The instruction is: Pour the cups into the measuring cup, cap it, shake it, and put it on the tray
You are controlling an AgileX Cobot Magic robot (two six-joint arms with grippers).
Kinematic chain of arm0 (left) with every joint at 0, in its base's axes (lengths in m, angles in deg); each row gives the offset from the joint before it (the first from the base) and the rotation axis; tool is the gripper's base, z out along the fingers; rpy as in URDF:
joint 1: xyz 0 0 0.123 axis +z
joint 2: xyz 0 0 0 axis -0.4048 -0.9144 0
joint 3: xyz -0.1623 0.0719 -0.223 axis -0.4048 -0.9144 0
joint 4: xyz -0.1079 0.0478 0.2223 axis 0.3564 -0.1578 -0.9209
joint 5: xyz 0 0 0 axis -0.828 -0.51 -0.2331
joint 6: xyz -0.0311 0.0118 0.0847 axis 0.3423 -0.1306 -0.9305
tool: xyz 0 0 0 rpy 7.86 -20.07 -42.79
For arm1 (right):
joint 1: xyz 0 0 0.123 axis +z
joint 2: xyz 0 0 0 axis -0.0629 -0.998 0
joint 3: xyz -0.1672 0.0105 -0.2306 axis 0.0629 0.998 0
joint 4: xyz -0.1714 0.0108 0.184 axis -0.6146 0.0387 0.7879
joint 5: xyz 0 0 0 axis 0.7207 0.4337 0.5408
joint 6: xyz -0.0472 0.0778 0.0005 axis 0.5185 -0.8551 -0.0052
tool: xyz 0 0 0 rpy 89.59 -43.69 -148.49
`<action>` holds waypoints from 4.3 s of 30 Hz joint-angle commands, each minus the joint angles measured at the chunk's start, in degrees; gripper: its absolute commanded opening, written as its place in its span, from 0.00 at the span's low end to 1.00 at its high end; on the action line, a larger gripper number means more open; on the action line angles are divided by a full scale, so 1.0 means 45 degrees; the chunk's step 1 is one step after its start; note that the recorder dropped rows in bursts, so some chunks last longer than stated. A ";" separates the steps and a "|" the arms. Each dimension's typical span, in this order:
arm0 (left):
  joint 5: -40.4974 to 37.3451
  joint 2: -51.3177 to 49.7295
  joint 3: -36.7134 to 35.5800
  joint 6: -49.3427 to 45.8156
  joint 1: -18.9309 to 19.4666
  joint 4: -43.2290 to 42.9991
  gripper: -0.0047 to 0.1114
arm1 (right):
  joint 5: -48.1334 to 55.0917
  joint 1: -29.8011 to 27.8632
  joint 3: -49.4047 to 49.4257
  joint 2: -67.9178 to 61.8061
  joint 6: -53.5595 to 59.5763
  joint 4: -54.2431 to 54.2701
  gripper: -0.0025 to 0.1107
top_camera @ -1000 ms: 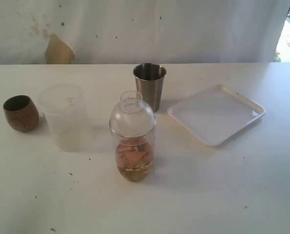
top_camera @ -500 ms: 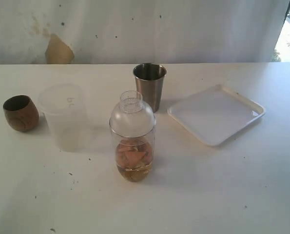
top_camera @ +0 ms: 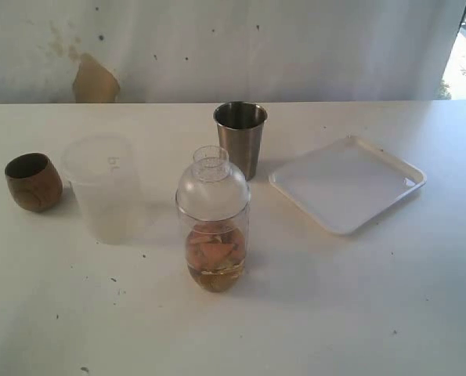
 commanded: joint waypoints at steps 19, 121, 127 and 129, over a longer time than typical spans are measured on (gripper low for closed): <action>-0.0117 0.0067 -0.0066 0.0993 -0.0001 -0.0135 0.04 | -0.0054 -0.0034 -0.0052 0.0137 0.0139 -0.0009 0.36; 0.0064 0.0067 -0.0066 0.0993 -0.0001 -0.0135 0.04 | -2.9495 -0.0034 1.4955 -0.7220 0.0034 0.2895 0.95; 0.0064 0.0067 -0.0066 0.0993 -0.0001 -0.0135 0.04 | -3.0118 -0.0034 1.4944 -0.7220 0.0034 0.2895 0.95; 0.0064 0.0067 -0.0066 0.0993 -0.0001 -0.0135 0.04 | -3.0027 -0.0034 1.4944 -0.7220 0.0139 0.2895 0.91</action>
